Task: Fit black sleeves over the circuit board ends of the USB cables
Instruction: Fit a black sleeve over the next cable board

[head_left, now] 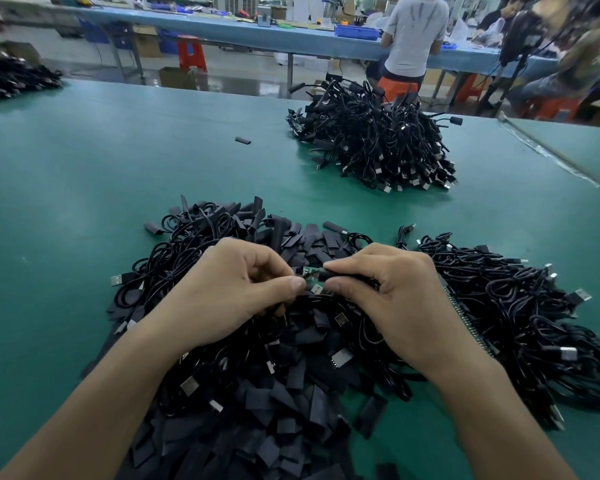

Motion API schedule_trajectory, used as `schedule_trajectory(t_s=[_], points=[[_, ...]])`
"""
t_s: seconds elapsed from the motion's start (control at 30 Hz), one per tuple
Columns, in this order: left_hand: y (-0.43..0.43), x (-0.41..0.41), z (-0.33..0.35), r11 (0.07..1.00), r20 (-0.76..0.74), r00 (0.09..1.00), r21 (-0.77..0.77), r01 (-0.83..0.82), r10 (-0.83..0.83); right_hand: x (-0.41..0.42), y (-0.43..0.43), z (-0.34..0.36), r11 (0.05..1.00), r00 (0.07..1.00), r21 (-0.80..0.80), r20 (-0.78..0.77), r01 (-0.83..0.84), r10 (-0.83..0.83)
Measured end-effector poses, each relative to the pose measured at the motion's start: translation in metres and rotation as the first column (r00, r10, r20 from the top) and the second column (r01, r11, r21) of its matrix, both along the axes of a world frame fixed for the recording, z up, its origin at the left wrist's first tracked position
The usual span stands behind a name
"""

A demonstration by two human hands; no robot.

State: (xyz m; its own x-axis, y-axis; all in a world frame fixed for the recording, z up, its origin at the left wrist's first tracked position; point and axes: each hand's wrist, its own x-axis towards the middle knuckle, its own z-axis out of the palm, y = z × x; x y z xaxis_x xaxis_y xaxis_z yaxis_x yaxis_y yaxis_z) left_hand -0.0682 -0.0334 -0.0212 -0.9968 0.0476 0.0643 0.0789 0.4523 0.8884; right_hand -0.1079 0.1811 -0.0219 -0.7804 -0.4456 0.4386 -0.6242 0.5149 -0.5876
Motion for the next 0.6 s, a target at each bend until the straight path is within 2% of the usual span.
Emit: schedule_trajectory(t_s=[0.3, 0.5, 0.6], points=[[0.005, 0.001, -0.002, 0.975, -0.14, 0.988, -0.2, -0.092, 0.065, 0.001, 0.0, 0.001, 0.997, 1.0, 0.077, 0.0, 0.001, -0.001], [0.008, 0.002, -0.003, 0.944, -0.193, 0.981, -0.327, -0.043, -0.022, 0.007, -0.01, -0.002, 0.988, 0.999, 0.15, 0.035, -0.046, 0.042], [0.008, 0.003, -0.001, 0.945, -0.191, 0.981, -0.325, -0.022, -0.043, 0.007, -0.011, -0.003, 0.991, 0.999, 0.129, 0.04, -0.036, 0.031]])
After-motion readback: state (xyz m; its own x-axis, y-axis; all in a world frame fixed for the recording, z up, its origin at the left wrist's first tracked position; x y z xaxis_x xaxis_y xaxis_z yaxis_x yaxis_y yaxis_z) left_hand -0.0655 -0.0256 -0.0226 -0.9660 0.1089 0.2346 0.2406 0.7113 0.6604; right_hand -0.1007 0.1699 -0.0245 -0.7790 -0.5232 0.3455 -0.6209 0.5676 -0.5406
